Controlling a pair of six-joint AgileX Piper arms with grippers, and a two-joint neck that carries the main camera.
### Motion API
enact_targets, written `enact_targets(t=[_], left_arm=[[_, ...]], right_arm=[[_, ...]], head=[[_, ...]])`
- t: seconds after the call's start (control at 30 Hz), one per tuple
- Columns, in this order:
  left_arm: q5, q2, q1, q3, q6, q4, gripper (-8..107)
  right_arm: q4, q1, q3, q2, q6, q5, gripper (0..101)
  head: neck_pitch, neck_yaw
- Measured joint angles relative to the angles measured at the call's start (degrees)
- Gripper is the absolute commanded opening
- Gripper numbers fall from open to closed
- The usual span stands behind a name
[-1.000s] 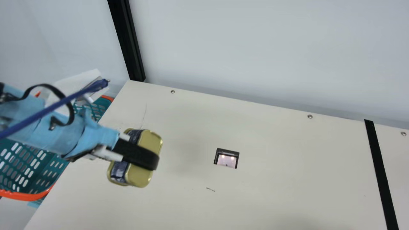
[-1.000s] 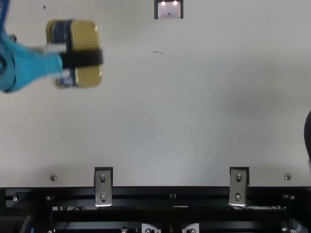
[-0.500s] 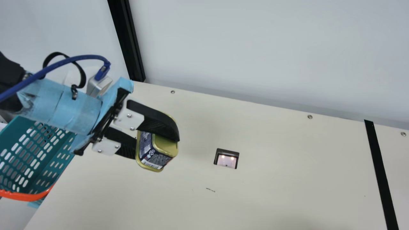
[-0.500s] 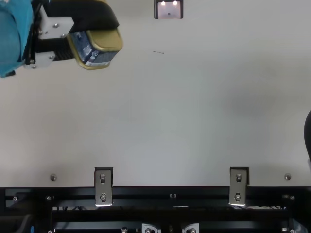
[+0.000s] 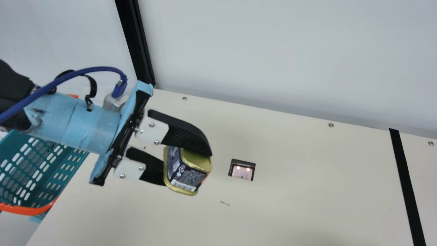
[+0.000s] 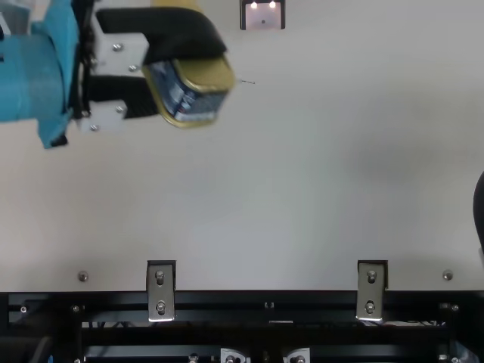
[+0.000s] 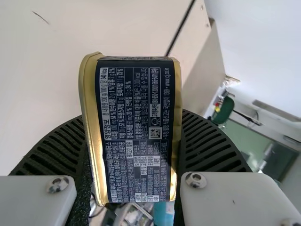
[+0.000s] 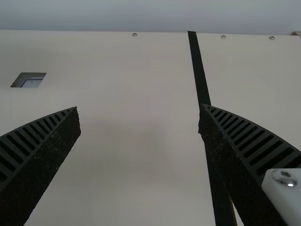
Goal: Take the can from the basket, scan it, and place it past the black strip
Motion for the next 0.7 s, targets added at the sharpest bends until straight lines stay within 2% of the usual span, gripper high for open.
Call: enact_targets(t=[0.27, 0.4, 0.7], left_arm=[[0.11, -6.36, -5.08, 0.22, -6.55, -3.71, 10], [0.11, -9.28, -4.93, -0.23, -9.39, -3.60, 10], [0.21, -9.61, -4.93, -0.24, -9.56, -3.72, 10]], right_arm=[[0.00, 0.00, 0.00, 0.00, 0.00, 0.00, 101], [0.00, 0.00, 0.00, 0.00, 0.00, 0.00, 101], [0.00, 0.00, 0.00, 0.00, 0.00, 0.00, 101]], head=[[0.00, -0.29], [0.00, 0.00], [0.00, 0.00]])
